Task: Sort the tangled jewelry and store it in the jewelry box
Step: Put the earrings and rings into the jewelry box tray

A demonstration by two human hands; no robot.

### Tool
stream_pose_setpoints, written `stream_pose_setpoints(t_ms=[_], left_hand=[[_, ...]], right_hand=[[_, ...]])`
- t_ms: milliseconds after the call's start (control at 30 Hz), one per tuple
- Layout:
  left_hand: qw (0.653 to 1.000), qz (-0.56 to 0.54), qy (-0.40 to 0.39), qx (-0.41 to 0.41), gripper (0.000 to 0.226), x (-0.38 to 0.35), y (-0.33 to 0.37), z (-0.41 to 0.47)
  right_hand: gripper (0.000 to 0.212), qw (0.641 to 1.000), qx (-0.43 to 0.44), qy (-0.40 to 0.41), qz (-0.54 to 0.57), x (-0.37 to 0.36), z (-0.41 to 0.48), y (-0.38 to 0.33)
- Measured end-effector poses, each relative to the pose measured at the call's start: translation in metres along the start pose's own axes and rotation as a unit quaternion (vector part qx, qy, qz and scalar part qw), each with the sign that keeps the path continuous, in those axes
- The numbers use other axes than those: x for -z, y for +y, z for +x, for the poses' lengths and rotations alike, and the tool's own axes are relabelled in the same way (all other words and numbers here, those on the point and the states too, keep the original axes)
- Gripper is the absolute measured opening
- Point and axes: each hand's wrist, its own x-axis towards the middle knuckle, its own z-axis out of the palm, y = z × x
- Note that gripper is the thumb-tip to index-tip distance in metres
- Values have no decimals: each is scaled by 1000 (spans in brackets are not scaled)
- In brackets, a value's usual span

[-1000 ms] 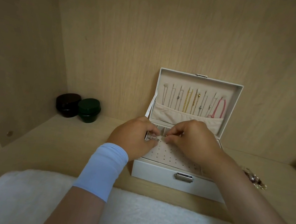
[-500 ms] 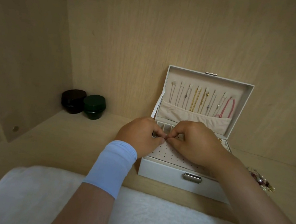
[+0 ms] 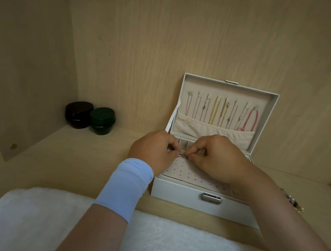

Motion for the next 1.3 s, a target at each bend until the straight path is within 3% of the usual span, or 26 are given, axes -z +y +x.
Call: stream_pose_setpoints(t_ms=[333,700,833,1067,1167,1300], left_hand=[[1000,7,-21,-19,15,6,-2,-1],[998,31,-13,-52,15,0,2,-6],[997,28,20,-67,16,3,4,-7],[992,-25,46,-112,16,-2,47,5],[990,-9,12,-141,17,-20,90,17],[982,6,-63,-178,17,-58,146,37]], right_hand=[[33,999,-10,-6,37,-2,1,3],[25,999,0,-16,51,4,-8,4],[24,992,-5,48,116,24,-14,10],[16,986,-78,100,113,77,-45,79],[15,985,-118,104,68,94,-66,121],[15,984,-170,41,21,99,-85,166]])
